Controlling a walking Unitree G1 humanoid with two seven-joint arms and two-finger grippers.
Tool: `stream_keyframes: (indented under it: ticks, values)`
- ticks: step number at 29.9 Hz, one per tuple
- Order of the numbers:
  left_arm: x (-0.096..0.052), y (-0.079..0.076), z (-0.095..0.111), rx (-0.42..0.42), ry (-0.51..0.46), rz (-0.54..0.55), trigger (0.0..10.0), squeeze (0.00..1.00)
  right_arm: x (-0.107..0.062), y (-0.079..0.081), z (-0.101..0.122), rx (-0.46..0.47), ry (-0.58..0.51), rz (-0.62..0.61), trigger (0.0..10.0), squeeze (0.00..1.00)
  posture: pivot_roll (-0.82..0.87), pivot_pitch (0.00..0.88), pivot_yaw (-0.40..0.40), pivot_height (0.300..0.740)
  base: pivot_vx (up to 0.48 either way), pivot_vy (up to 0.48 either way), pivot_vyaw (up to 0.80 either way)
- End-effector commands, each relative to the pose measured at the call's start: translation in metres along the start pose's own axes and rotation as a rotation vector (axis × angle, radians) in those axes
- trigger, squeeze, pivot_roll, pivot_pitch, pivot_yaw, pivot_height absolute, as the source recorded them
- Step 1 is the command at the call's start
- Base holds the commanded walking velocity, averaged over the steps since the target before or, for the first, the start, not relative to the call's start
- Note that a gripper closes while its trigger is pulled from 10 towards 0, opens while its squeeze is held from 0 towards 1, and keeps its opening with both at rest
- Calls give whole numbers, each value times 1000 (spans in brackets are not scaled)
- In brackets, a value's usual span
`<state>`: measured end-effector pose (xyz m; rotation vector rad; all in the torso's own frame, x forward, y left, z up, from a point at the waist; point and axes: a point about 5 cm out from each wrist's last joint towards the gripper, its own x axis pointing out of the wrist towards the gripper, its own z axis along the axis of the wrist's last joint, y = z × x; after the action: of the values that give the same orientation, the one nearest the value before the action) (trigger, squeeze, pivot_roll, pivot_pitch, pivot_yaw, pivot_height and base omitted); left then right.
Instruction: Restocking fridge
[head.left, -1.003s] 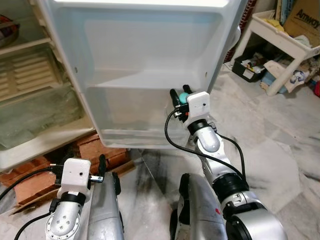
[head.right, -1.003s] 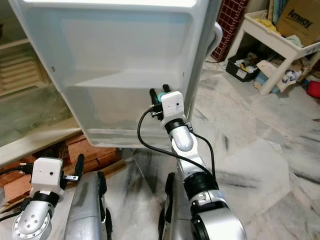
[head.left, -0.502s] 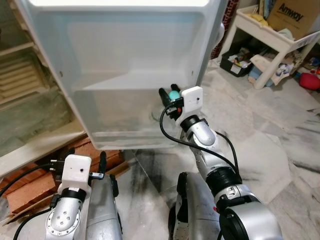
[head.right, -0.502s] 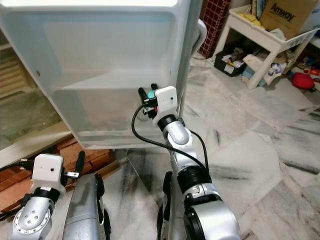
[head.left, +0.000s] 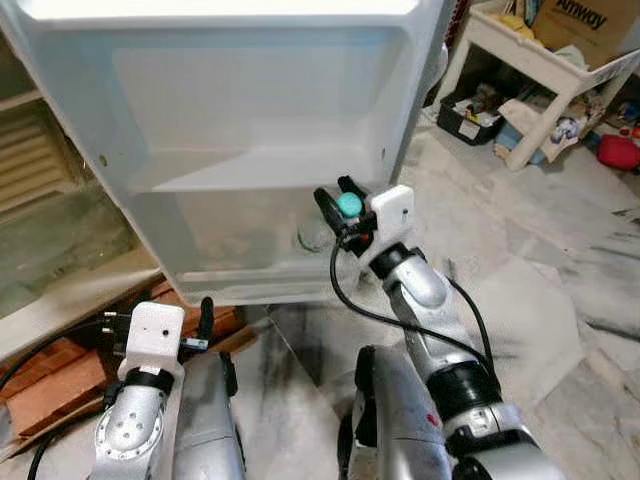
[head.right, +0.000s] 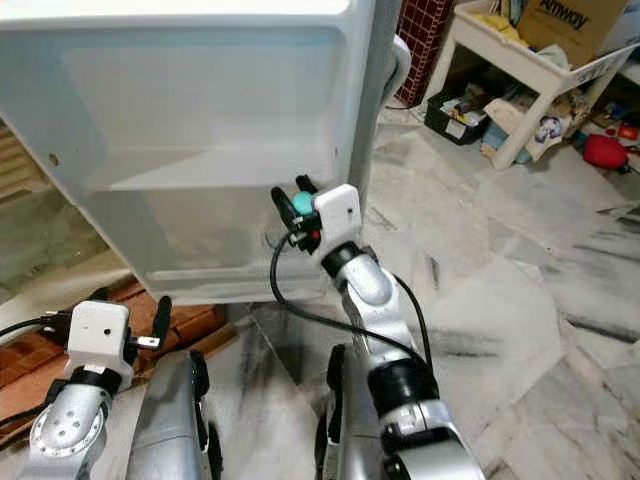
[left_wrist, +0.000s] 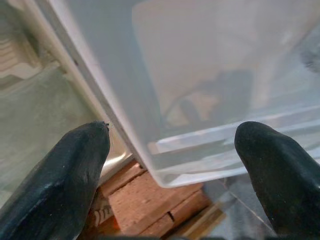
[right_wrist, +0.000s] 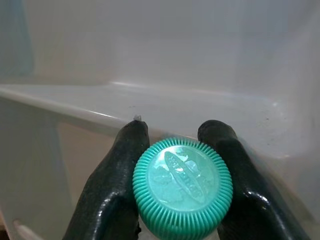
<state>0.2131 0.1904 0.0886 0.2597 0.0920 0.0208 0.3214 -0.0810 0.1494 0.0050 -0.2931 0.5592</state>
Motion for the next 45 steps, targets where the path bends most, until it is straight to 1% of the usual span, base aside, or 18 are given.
stream_keyframes:
  ticks: [1, 3, 5, 6, 10, 11, 14, 17, 20, 22, 23, 27, 29, 34, 35, 40, 43, 45]
  values:
    - [-2, 1, -7, 2, 26, 9, 10000, 0, -15, -23, -3, 39, 44, -123, 10000, 0, 127, 117, -43, 537, 0, 0, 0]
    - [-1, 0, -8, 1, 25, 8, 10000, 0, -16, -23, 7, 45, 18, -125, 10000, 0, 124, 109, -42, 537, 0, 0, 0]
    - [4, -2, -6, -3, 14, 5, 10000, 0, -20, -17, 23, 126, -28, -81, 10000, 0, 117, 96, -41, 537, 0, 0, 0]
    - [4, -2, -6, -3, 14, 5, 10000, 0, -20, -17, 23, 126, -28, -81, 10000, 0, 117, 96, -41, 537, 0, 0, 0]
    - [9, -1, -2, -13, -10, 0, 10000, 0, -28, -4, 39, 257, -73, -9, 10000, 0, 99, 89, -37, 537, 0, 0, 0]
    - [9, 0, -2, -15, -11, 2, 10000, 0, -31, -2, 39, 253, -64, 10, 10000, 0, 99, 89, -37, 537, 0, 0, 0]
    - [11, -2, -2, -19, -12, 7, 10000, 0, -50, 3, 28, 197, 58, 94, 10000, 0, 94, 90, -36, 537, 0, 0, 0]
    - [11, -3, -2, -18, -12, 9, 10000, 0, -67, 5, 14, 247, 170, 118, 10000, 0, 93, 93, -35, 537, 0, 0, 0]
    - [10, -5, -4, -17, -5, 5, 10000, 0, -85, 9, 3, 170, 256, 178, 10000, 0, 91, 96, -34, 537, 0, 0, 0]
    - [10, -5, -4, -16, -4, 3, 10000, 0, -89, 13, -1, 199, 296, 211, 10000, 0, 87, 96, -31, 537, 0, 0, 0]
    - [10, -6, -4, -15, -3, 0, 10000, 0, -91, 14, -3, 152, 304, 235, 10000, 0, 86, 97, -29, 537, 0, 0, 0]
    - [12, -7, -3, -13, -9, -5, 10000, 0, -83, 11, -2, 88, 266, 186, 10000, 0, 90, 96, -24, 537, 0, 0, 0]
    - [14, -6, -2, -11, -12, -4, 10000, 0, -70, 12, 0, 5, 215, 174, 10000, 0, 95, 100, -22, 537, 0, 0, 0]
    - [14, -7, 0, -9, -18, -7, 10000, 0, -55, 12, 1, -50, 170, 122, 10000, 0, 104, 111, -22, 537, 0, 0, 0]
    - [14, -7, 0, -9, -19, -11, 10000, 0, -45, 15, -3, -108, 160, 125, 10000, 0, 111, 120, -25, 537, 0, 0, 0]
    - [12, -9, 3, -10, -21, -16, 10000, 0, -30, 17, -11, -153, 137, 106, 10000, 0, 131, 145, -31, 537, 0, 0, 0]
    - [8, -8, 4, -11, -20, -12, 10000, 0, -21, 17, -15, -269, 115, 98, 10000, 0, 143, 161, -36, 537, 0, 0, 0]
    - [6, -8, 3, -10, -18, -7, 10000, 0, -16, 18, -14, -295, 98, 97, 10000, 0, 152, 169, -41, 537, 0, 0, 0]
